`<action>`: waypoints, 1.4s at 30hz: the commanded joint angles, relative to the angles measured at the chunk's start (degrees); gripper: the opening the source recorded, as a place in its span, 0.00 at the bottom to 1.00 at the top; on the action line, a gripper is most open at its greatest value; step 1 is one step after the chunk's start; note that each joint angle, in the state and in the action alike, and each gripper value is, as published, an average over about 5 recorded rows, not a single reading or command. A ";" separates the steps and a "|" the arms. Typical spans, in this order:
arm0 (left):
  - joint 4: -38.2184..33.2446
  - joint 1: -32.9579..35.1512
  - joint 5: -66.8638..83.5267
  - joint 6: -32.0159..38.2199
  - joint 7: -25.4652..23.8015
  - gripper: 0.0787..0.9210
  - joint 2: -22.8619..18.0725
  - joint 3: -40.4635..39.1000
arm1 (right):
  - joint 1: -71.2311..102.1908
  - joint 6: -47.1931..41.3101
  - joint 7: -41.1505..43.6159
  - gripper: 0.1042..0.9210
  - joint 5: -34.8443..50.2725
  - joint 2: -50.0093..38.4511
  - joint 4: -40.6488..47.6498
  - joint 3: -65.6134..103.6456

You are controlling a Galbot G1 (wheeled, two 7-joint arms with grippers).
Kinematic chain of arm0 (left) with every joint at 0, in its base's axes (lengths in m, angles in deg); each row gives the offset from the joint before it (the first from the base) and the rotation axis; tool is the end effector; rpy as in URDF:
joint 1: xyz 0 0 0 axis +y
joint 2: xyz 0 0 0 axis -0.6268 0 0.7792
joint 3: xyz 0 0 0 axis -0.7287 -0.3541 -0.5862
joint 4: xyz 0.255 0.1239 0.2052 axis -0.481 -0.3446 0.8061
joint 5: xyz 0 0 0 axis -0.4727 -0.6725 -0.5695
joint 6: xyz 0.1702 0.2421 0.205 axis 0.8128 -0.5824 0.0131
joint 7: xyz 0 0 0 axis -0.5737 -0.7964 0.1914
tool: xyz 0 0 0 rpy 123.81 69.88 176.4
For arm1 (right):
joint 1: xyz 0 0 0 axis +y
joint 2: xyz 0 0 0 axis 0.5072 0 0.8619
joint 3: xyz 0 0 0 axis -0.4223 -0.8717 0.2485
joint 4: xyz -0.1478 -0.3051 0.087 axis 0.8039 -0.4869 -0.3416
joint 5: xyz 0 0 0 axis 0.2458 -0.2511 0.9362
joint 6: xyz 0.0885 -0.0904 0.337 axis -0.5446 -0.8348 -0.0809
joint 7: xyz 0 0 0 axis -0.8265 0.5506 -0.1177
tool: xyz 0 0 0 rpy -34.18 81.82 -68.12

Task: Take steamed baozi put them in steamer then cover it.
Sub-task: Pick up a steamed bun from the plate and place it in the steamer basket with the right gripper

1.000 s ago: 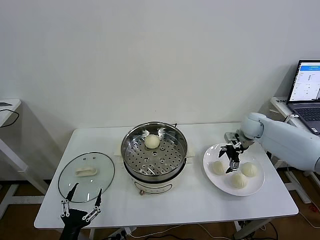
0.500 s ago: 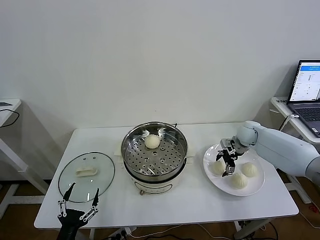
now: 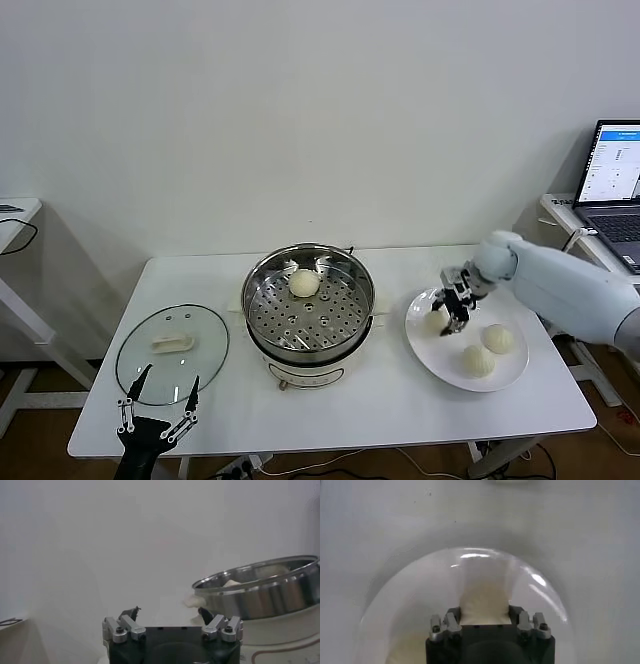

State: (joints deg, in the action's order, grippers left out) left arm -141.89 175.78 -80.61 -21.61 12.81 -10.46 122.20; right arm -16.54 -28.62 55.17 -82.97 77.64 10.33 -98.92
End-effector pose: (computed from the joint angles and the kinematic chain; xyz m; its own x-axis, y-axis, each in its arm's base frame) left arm 0.0913 0.0893 -0.3411 -0.9919 0.1128 -0.0576 0.0928 0.9569 0.2753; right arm 0.5833 -0.1241 -0.1582 -0.1262 -0.1914 0.9734 -0.9633 -0.2106 -0.1663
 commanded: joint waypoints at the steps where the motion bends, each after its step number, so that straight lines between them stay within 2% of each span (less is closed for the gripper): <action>1: -0.07 -0.23 0.04 -0.18 0.09 0.88 0.27 -0.07 | -19.67 1.79 13.50 0.65 3.66 5.87 -3.44 -2.03; 9: -0.01 -0.40 0.06 0.12 0.11 0.88 0.51 -0.02 | -30.11 -1.69 15.16 0.66 12.82 18.71 -7.35 -9.66; 18: 0.58 -0.97 0.14 0.12 0.18 0.88 0.58 0.37 | -28.52 -9.88 5.14 0.65 21.77 26.46 -13.10 -18.12; 25: 1.04 -1.47 0.19 0.05 0.27 0.88 0.44 0.50 | -25.70 -14.67 -2.19 0.65 23.32 31.12 -13.32 -21.10; 42: 1.48 -1.72 0.29 0.39 0.46 0.88 0.20 1.13 | -19.12 -17.95 -9.97 0.63 22.95 38.17 -7.34 -23.65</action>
State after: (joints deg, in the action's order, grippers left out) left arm -140.46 174.11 -80.35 -21.34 13.23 -10.24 123.21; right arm -37.55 -44.72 49.48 -61.05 112.15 1.45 -121.02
